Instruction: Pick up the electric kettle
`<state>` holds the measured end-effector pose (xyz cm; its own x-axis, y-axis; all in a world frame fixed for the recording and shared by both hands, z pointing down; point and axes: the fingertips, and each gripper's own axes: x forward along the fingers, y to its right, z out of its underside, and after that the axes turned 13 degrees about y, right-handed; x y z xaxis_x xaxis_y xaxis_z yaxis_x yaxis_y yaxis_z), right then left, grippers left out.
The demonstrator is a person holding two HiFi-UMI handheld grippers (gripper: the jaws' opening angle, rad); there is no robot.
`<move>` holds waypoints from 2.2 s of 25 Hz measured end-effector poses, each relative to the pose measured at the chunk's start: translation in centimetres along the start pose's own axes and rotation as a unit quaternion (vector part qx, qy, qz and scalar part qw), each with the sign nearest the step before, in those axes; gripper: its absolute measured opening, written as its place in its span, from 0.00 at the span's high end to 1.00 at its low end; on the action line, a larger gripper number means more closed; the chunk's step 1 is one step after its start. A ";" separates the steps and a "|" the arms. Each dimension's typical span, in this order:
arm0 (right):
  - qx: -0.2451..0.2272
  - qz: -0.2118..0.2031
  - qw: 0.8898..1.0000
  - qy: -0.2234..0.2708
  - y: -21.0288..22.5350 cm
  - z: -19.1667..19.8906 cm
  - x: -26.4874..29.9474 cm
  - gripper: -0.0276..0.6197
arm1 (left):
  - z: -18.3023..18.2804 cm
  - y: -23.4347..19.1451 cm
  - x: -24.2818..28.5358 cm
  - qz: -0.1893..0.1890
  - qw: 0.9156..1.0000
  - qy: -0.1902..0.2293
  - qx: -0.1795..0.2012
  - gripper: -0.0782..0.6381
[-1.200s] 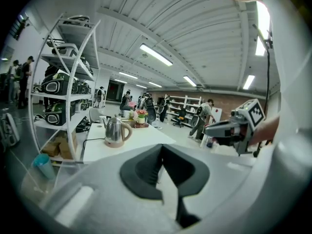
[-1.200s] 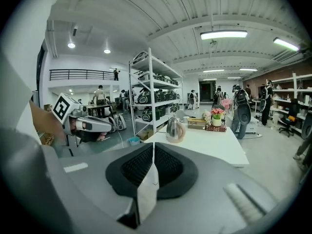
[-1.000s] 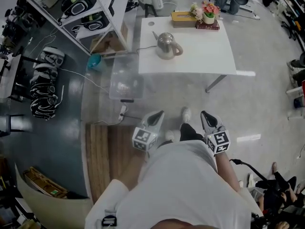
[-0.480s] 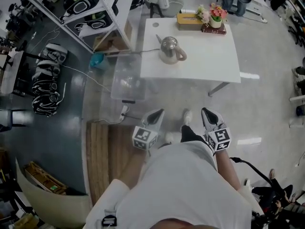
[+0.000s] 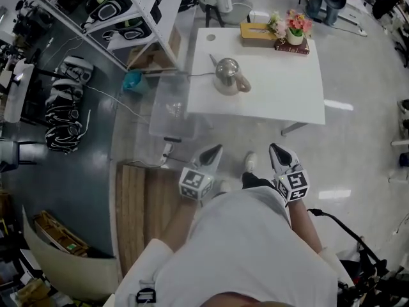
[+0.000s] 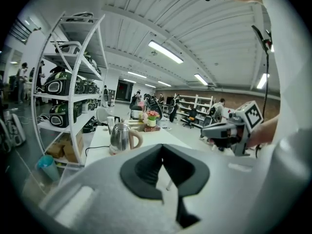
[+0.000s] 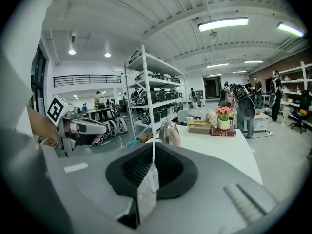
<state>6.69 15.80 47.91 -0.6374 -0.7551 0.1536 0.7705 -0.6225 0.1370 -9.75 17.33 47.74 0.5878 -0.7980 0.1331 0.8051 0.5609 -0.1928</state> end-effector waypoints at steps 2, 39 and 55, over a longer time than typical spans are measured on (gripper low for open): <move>0.002 -0.005 1.000 -0.001 1.4 -0.2 0.9 0.93 | -0.2 -0.4 1.4 -0.004 1.000 -0.001 0.001 0.89; 0.009 -0.068 0.995 -0.072 14.3 2.3 11.6 0.94 | 2.4 -8.9 19.9 -0.027 0.999 -0.029 -0.003 0.89; 0.027 -0.018 0.994 -0.103 17.0 2.6 13.7 0.94 | 8.4 -12.3 28.0 0.011 0.997 -0.074 -0.036 0.76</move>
<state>11.00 -4.62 54.84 -0.6572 -0.6711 0.3432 0.7489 -0.6328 0.1967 -2.48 -10.08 62.01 0.6152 -0.7414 0.2680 0.7869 0.5572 -0.2652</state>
